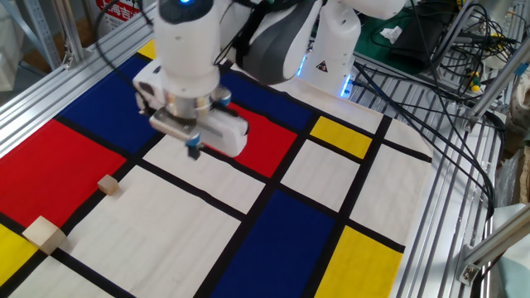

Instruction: Pick up the small block on the left and move it to the right

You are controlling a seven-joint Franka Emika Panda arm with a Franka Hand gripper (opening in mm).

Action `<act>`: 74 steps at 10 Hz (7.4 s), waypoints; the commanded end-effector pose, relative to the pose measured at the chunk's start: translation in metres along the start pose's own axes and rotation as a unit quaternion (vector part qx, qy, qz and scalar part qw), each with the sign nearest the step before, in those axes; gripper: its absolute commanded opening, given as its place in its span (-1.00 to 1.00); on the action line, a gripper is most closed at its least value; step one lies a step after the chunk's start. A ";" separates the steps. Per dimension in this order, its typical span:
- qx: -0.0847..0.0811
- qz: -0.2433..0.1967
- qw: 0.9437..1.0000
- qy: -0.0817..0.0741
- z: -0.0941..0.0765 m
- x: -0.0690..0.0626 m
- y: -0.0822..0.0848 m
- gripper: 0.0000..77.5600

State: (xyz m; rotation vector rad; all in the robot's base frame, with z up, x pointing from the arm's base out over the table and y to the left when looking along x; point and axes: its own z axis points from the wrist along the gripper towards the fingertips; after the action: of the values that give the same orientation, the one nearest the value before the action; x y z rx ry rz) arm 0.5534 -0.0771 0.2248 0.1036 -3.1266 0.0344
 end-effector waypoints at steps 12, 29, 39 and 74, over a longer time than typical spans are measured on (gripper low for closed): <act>0.006 0.014 1.000 -0.008 0.053 -0.049 -0.078 -1.00; -0.007 0.039 0.999 0.006 0.068 -0.050 -0.100 -1.00; 0.016 -0.012 1.000 0.011 0.094 -0.071 -0.159 -1.00; -0.008 0.014 1.000 0.005 0.143 -0.061 -0.176 1.00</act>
State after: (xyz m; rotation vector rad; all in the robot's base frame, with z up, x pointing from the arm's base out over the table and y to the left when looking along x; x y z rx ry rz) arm 0.6228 -0.2485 0.0929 0.0330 -3.1109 -0.0411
